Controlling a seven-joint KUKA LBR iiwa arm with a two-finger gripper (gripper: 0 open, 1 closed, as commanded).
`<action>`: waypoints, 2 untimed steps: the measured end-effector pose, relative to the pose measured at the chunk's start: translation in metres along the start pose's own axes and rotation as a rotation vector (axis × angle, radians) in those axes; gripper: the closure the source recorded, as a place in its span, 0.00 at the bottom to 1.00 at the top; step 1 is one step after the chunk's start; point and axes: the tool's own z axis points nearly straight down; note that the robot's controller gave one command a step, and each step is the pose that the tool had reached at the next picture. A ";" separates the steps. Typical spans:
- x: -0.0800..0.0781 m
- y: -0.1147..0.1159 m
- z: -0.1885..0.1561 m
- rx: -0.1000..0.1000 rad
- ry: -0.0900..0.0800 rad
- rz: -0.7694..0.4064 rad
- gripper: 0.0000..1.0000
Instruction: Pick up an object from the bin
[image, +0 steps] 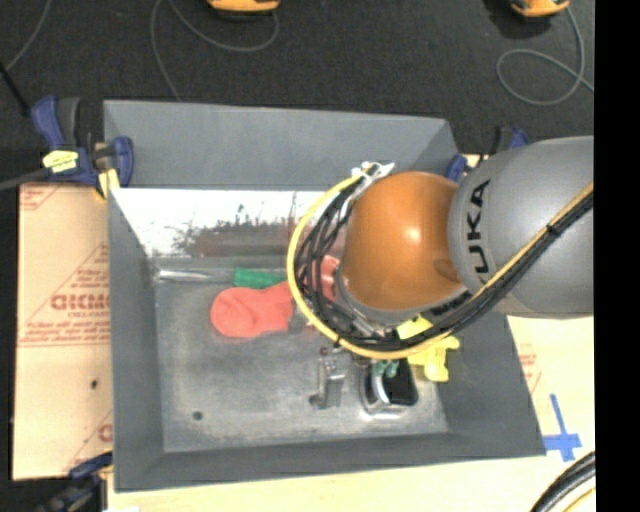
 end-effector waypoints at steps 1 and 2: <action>-0.003 0.001 0.023 -0.003 0.015 -0.017 0.00; -0.037 0.016 -0.003 -0.001 0.004 0.289 0.00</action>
Offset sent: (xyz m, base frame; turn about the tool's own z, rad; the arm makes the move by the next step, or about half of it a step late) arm 0.0771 0.0509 0.0259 0.2144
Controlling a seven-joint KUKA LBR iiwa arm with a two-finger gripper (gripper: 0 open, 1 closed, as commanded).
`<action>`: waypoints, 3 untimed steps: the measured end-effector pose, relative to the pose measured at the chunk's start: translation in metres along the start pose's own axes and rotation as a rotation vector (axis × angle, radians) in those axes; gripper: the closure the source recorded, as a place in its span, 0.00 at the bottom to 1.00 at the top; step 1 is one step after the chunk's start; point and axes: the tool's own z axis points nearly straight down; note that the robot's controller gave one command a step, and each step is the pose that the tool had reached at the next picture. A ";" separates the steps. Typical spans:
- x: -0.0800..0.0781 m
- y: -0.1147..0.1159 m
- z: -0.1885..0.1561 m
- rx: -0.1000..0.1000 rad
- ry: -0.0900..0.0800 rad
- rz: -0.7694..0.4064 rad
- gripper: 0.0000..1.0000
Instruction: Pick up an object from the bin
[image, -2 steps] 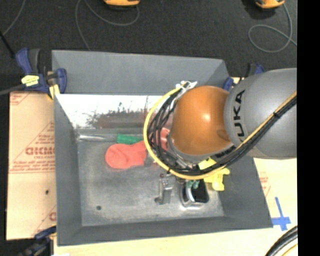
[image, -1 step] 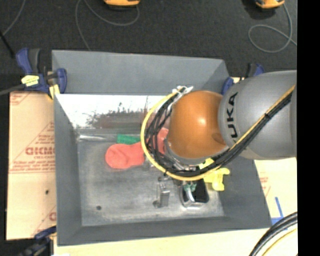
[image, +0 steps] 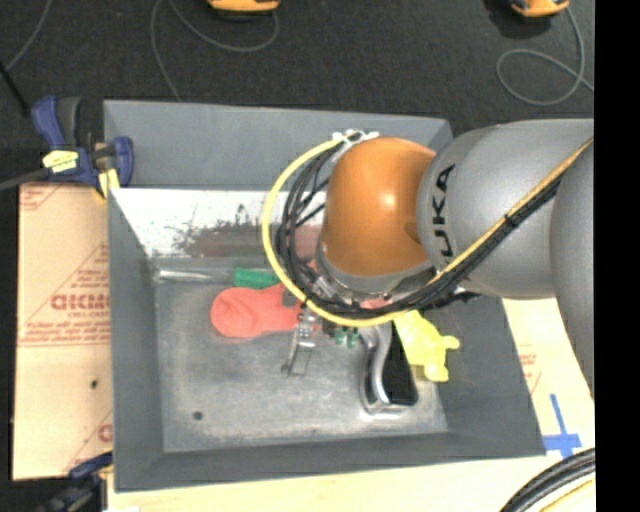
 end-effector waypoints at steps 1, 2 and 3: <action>-0.025 0.001 0.009 0.000 0.002 -0.160 0.00; -0.057 0.008 0.040 0.000 -0.007 -0.350 0.00; -0.068 0.022 0.071 -0.001 -0.002 -0.264 0.00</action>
Offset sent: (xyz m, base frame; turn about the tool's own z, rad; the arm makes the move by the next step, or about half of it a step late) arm 0.0662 -0.0003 -0.0545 -0.3686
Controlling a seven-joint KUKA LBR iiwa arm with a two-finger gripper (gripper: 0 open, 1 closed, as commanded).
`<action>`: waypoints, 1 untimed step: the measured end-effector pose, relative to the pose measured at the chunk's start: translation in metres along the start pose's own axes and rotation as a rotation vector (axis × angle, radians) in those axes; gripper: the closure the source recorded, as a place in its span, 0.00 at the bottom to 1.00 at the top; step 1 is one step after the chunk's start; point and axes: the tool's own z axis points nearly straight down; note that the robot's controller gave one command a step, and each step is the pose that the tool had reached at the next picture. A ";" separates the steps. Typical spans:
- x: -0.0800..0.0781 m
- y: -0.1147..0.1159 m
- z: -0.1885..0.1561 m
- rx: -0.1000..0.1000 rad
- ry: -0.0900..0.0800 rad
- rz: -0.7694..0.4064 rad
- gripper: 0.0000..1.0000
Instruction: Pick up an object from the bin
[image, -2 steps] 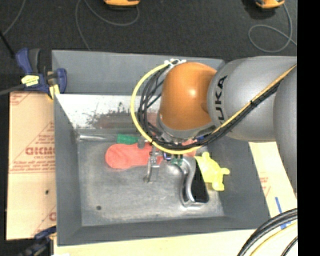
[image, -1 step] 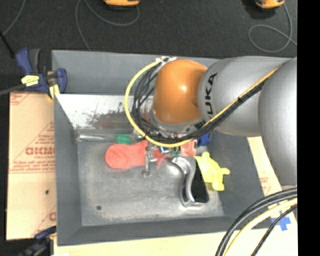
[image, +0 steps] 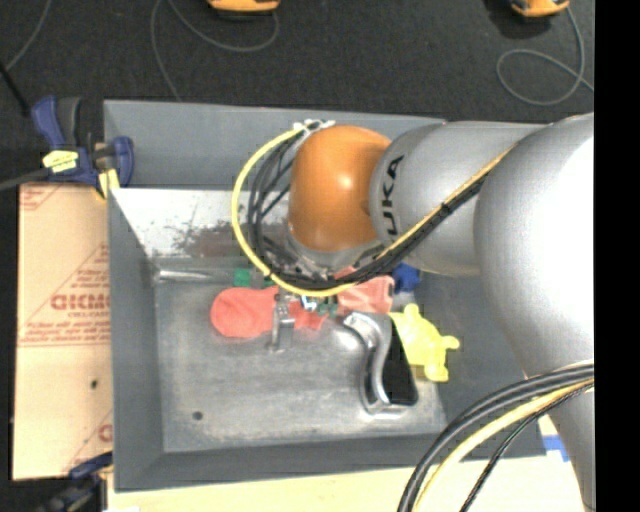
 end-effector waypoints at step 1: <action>-0.015 -0.020 0.043 0.000 -0.010 0.088 1.00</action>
Offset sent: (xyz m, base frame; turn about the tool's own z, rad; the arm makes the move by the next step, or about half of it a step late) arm 0.0000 0.0000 0.0000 0.0000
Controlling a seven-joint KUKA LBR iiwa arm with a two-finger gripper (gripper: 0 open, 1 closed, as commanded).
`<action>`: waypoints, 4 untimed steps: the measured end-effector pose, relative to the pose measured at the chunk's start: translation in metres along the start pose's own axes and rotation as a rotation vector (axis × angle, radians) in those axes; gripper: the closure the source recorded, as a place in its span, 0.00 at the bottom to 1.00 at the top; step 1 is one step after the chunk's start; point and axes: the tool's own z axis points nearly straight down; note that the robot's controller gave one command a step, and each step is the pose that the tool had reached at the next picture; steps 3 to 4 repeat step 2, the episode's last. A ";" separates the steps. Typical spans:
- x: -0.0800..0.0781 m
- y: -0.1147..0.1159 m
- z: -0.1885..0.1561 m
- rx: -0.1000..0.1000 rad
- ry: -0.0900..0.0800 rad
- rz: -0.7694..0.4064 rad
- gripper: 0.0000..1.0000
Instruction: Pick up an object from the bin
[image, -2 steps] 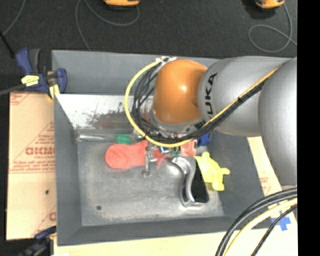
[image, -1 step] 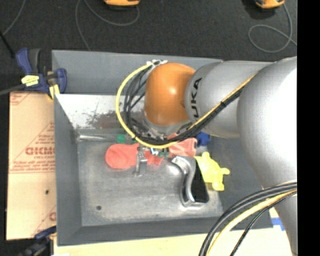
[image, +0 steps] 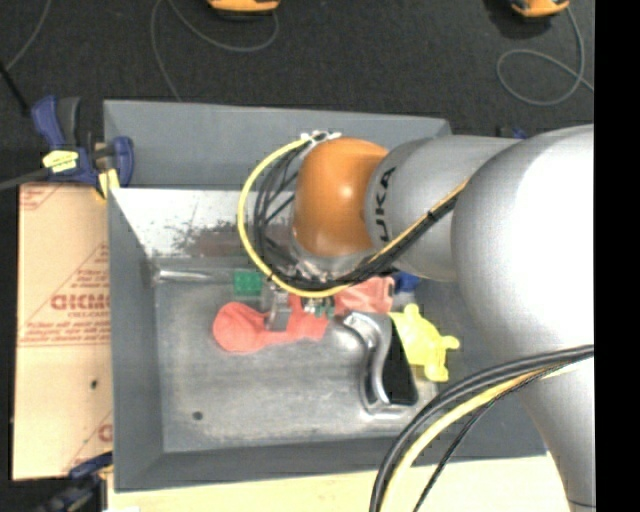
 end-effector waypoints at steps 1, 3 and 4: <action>0.000 0.000 0.000 0.000 0.000 0.000 1.00; -0.007 -0.005 -0.134 0.001 -0.005 -0.011 1.00; -0.007 -0.005 -0.134 0.001 -0.005 -0.011 1.00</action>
Offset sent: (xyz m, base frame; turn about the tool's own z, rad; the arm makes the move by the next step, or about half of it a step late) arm 0.0034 -0.0050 0.1325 -0.0130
